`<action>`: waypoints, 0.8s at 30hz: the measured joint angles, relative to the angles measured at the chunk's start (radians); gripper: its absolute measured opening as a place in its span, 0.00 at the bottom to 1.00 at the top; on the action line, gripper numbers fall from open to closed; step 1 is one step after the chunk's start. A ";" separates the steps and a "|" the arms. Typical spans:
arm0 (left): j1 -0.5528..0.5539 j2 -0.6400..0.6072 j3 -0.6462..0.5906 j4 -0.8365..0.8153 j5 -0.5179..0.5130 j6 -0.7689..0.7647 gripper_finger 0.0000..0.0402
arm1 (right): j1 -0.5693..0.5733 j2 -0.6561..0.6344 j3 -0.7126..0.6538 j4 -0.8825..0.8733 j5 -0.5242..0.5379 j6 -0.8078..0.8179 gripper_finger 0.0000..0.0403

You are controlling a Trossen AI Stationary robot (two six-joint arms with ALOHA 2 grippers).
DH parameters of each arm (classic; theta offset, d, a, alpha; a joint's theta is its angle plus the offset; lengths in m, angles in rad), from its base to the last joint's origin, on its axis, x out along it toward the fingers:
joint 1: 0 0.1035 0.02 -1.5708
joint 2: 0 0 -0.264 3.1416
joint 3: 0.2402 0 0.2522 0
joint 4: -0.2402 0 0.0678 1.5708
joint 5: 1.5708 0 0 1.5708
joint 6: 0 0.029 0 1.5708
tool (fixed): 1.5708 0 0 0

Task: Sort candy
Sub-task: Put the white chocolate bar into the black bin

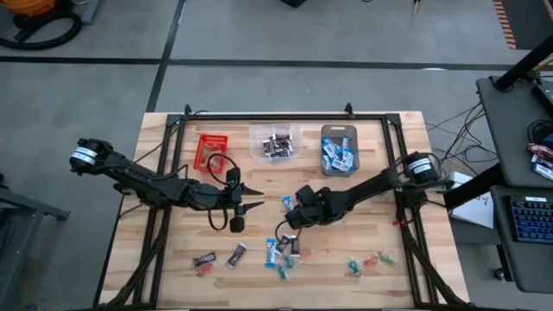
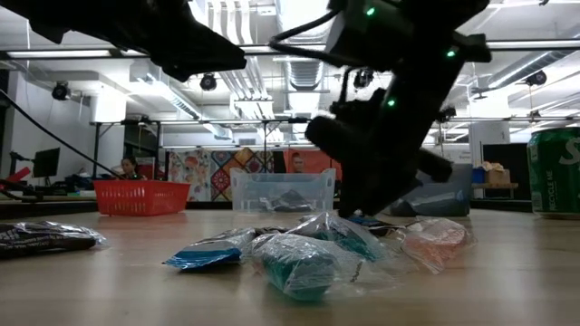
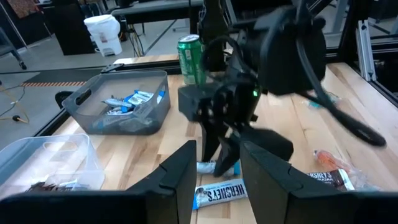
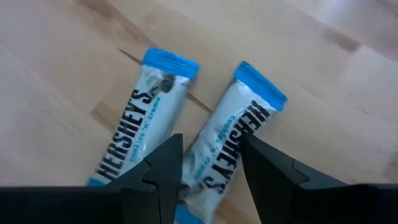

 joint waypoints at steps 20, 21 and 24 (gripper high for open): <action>0.000 0.000 -0.001 0.000 0.000 -0.014 0.27 | -0.008 0.118 0.199 -0.188 -0.034 -0.176 0.08; 0.000 0.000 -0.001 0.000 0.000 -0.017 0.27 | -0.008 0.117 0.199 -0.189 -0.036 -0.189 0.05; 0.000 0.000 -0.001 -0.001 0.000 -0.033 0.27 | -0.009 0.103 0.197 -0.192 -0.057 -0.211 0.04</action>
